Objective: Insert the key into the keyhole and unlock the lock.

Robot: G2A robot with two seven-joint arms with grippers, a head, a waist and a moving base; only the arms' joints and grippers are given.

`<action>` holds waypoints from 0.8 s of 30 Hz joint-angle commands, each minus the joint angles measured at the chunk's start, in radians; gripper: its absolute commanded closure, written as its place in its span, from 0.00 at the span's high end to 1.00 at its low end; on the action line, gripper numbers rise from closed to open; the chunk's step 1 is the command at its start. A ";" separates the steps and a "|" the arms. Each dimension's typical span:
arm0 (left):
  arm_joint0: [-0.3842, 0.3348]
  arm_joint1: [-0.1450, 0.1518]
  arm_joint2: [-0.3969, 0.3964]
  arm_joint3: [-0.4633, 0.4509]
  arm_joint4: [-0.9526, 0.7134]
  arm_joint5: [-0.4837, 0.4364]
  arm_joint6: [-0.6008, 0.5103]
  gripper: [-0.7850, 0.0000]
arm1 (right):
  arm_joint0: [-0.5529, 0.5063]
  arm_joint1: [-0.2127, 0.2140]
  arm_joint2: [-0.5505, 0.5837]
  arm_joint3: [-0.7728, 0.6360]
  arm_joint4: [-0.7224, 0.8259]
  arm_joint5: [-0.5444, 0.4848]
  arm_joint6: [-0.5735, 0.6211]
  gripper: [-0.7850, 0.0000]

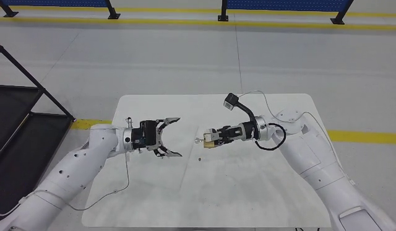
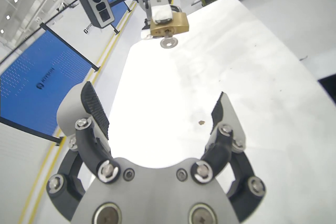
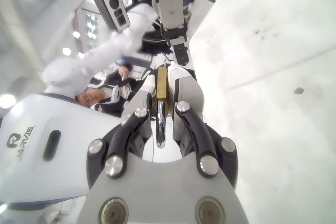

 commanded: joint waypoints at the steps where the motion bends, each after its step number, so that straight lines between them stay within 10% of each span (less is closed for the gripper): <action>1: 0.000 -0.004 -0.005 0.009 -0.142 -0.061 -0.086 1.00 | 0.000 0.000 0.000 0.000 0.000 0.000 0.000 0.00; 14: 0.005 -0.006 -0.004 0.007 -0.180 -0.069 -0.099 1.00 | 0.000 0.000 0.000 0.000 0.000 0.000 0.000 0.00; 19: 0.008 0.000 0.071 0.016 -0.523 -0.145 -0.206 1.00 | 0.000 0.000 0.000 0.000 0.000 0.000 0.000 0.00; 24: -0.062 0.041 0.193 0.002 -1.071 -0.145 -0.591 1.00 | 0.000 0.000 0.000 0.000 0.000 0.000 0.000 0.00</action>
